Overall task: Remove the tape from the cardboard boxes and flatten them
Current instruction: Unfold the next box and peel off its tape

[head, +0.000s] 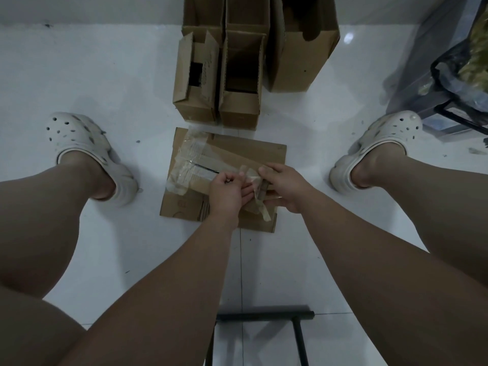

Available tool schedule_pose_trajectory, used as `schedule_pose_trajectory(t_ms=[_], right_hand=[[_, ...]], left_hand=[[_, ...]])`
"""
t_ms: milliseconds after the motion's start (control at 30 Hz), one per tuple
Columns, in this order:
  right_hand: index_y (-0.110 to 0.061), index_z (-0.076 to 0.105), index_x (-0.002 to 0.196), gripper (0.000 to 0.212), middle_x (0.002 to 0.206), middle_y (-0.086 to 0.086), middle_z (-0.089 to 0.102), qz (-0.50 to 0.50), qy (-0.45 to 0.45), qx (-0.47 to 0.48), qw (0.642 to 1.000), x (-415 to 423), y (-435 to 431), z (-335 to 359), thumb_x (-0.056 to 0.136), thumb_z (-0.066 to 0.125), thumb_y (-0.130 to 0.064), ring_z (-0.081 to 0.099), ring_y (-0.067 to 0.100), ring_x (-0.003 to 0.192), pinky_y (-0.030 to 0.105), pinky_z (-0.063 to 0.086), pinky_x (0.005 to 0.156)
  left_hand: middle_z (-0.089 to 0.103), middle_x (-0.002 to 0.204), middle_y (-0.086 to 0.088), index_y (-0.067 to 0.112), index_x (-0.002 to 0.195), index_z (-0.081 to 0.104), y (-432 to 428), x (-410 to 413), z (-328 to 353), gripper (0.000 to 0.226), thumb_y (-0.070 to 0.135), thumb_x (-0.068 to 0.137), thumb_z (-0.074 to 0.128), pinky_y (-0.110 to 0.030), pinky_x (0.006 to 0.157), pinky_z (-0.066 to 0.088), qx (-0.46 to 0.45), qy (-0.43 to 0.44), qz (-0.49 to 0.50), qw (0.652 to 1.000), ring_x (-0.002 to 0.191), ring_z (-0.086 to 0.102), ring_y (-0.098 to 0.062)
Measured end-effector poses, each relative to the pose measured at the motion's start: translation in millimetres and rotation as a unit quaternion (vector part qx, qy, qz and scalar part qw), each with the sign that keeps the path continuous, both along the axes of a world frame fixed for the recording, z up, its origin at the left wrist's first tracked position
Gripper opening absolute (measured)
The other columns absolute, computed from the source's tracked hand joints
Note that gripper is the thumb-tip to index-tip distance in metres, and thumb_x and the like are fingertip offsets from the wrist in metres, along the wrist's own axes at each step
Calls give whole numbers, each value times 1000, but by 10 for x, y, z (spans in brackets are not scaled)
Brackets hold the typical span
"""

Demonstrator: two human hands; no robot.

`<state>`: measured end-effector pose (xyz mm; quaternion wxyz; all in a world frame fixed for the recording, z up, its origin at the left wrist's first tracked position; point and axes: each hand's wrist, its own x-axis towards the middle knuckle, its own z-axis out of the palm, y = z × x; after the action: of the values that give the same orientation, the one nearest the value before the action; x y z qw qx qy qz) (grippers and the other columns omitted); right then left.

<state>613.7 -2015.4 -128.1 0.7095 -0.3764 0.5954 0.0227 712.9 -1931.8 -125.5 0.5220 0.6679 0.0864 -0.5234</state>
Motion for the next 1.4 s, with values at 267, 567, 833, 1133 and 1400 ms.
schedule_pose_trajectory(t_ms=[267,567,833,1133,1400], right_hand=[[-19,48,141,45,120,10,64,-28,-41,-27,998,-108,69,-88,97,58,-23,67,21,99,29,59,72],[-24,48,141,40,119,6,64,1,-42,-72,997,-130,128,-128,101,51,-28,66,14,95,30,59,70],[-30,48,140,43,137,3,55,25,40,-140,989,-20,245,-197,100,41,-46,54,25,123,50,45,104],[-28,47,140,42,136,6,55,18,30,-91,995,-3,137,-157,100,48,-40,57,27,118,49,54,93],[-28,51,136,35,127,8,60,-7,-4,-83,996,-26,167,-155,101,48,-35,64,25,105,39,60,71]], left_hand=[[69,82,-10,11,83,52,2,5,-17,15,13,98,50,-26,62,57,0,15,4,1000,72,71,-18],[66,72,-3,12,84,55,3,67,20,14,13,97,51,-21,54,54,-24,87,42,995,63,69,-11],[65,61,0,12,79,56,50,96,-35,16,14,95,55,-24,57,55,-8,38,-23,999,57,66,-13],[70,63,-1,13,81,53,34,79,-63,15,14,97,52,-24,59,56,-17,55,-12,998,60,68,-12],[71,66,-1,11,86,53,43,95,-3,12,14,97,50,-21,54,54,-45,128,56,989,64,70,-11]])
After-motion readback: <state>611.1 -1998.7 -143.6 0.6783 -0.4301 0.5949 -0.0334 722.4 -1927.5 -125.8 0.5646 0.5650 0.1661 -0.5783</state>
